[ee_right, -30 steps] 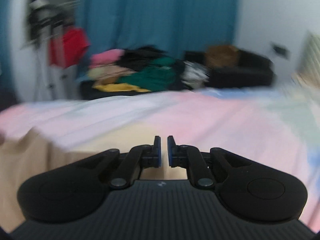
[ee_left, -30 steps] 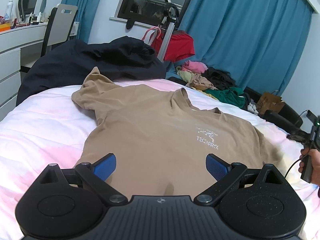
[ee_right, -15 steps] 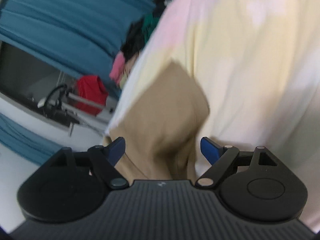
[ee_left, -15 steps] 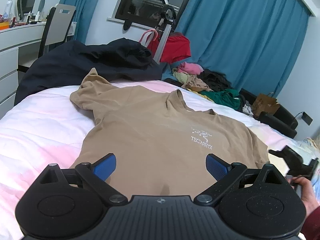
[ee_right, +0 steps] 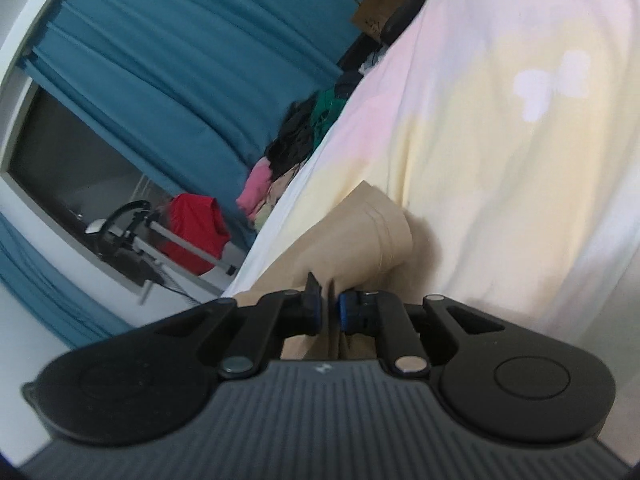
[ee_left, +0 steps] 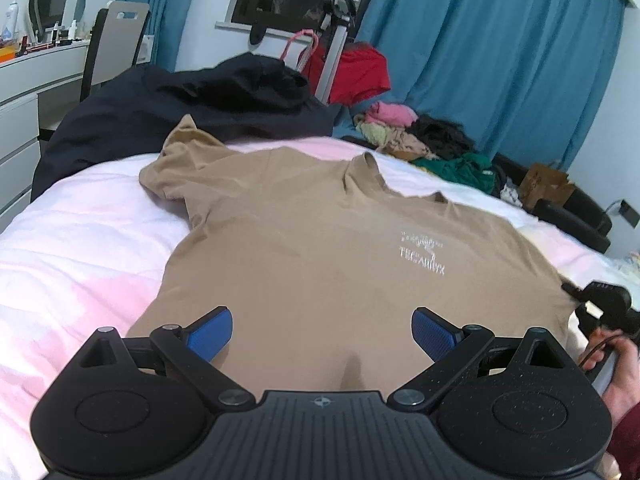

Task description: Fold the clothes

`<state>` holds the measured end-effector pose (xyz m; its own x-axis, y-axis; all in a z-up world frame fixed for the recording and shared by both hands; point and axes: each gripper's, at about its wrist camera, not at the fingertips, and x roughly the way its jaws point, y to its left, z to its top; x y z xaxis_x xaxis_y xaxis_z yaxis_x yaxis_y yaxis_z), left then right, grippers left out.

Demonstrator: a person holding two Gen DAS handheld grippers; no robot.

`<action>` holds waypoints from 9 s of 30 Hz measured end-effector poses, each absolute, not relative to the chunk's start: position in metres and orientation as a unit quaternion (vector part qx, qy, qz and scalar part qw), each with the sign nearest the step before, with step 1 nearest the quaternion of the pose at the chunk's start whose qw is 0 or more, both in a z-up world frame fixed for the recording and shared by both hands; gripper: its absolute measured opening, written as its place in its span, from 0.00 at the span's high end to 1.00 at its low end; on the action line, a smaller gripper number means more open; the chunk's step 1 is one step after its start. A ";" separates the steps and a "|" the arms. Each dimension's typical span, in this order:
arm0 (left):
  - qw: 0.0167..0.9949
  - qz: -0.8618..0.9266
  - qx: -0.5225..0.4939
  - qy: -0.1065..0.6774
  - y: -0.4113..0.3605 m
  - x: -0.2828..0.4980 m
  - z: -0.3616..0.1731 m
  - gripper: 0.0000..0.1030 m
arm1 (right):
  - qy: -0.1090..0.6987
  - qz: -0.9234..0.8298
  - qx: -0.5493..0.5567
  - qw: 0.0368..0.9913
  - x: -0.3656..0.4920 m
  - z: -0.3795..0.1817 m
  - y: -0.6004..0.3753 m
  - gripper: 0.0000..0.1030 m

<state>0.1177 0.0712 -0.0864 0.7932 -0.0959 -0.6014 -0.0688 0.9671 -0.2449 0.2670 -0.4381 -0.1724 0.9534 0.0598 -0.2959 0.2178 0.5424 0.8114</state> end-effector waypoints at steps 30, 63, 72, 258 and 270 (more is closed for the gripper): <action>0.953 0.006 -0.100 0.287 0.092 0.106 -0.055 0.06 | 0.141 -0.132 0.123 0.974 0.333 -0.004 -0.318 0.96; 0.949 0.084 -0.099 0.288 0.165 0.116 -0.079 0.06 | 0.239 0.040 0.079 0.967 0.257 -0.020 -0.105 0.00; 0.967 0.060 0.009 0.246 0.119 0.074 -0.054 0.06 | 0.202 0.023 0.076 0.976 0.066 0.005 -0.177 0.00; 0.944 -0.082 -0.223 0.228 0.152 0.025 -0.058 0.00 | 0.212 -0.015 0.170 0.962 0.326 -0.069 -0.149 0.87; 0.957 -0.074 -0.122 0.253 0.125 0.041 -0.060 0.00 | 0.236 0.042 0.168 0.956 0.293 -0.044 -0.151 0.12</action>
<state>0.0415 0.1251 -0.0603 0.8609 -0.2022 -0.4668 0.0791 0.9596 -0.2698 0.2931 -0.1512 -0.0443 0.8849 0.1606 -0.4373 -0.0016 0.9397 0.3420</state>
